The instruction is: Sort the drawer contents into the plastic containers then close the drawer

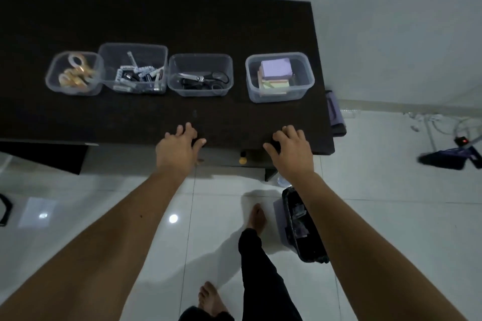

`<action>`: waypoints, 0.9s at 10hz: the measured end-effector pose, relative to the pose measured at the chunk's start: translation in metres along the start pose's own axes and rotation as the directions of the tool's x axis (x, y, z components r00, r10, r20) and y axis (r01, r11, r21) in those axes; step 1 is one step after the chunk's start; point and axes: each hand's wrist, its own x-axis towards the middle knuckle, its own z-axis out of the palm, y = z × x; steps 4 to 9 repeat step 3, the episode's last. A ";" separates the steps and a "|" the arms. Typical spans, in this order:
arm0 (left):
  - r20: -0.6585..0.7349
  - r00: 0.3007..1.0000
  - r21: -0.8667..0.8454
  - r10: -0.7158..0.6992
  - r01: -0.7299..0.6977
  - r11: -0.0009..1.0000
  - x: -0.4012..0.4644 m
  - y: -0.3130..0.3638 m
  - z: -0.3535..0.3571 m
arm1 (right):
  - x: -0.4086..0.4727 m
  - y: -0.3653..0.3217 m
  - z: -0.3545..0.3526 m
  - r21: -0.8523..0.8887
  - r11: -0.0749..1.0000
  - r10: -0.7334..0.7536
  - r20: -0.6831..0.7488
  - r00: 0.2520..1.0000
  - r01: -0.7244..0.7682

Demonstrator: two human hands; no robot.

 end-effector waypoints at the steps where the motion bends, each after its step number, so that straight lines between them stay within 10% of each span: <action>1: 0.100 0.995 0.015 -0.001 -0.001 1.000 0.000 0.002 -0.007 | -0.001 -0.001 -0.012 -0.014 1.000 -0.001 0.154 0.988 0.004; 9: 0.252 0.968 0.046 -0.018 0.006 0.999 -0.005 0.019 -0.039 | -0.003 -0.002 -0.015 0.026 0.999 -0.037 0.146 0.989 0.034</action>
